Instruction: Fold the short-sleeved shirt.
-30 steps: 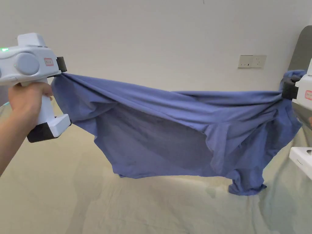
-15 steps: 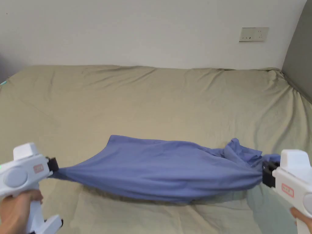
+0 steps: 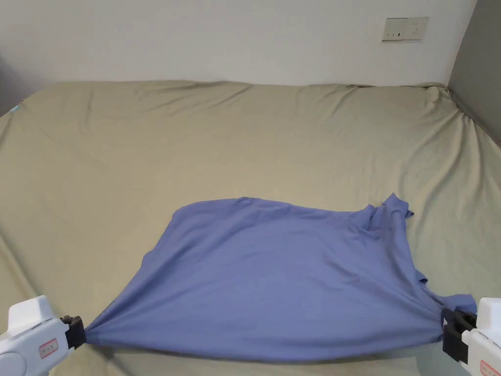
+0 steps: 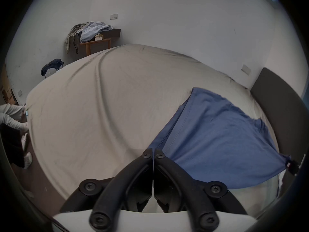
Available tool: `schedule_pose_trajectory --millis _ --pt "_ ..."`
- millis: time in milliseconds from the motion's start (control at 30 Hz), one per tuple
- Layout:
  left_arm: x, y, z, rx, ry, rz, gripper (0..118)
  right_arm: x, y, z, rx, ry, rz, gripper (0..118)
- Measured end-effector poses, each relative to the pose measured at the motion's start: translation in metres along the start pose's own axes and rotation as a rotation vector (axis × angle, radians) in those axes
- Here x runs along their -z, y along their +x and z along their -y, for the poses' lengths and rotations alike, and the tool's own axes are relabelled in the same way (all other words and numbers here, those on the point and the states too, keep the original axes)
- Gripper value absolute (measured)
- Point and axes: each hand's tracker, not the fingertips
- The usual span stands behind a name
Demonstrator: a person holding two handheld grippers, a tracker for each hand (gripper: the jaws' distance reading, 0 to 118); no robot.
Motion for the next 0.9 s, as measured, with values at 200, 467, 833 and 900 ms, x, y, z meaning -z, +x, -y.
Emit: schedule_pose_trajectory --millis 200,467,833,900 --pt "-0.02 -0.016 0.033 -0.006 -0.087 -0.027 0 -0.004 0.012 0.046 0.036 -0.164 0.015 8" --pt "0.032 -0.02 0.052 0.004 -0.269 -0.094 0 0.037 -0.002 0.089 0.093 -0.401 0.054 8" --pt "-0.005 -0.005 0.027 -0.087 -0.083 0.081 118 -0.024 -0.008 0.016 0.157 -0.114 0.049 106" --pt "-0.033 0.015 0.011 -0.071 0.024 0.132 118 -0.044 -0.013 -0.011 0.14 0.036 0.059 116"
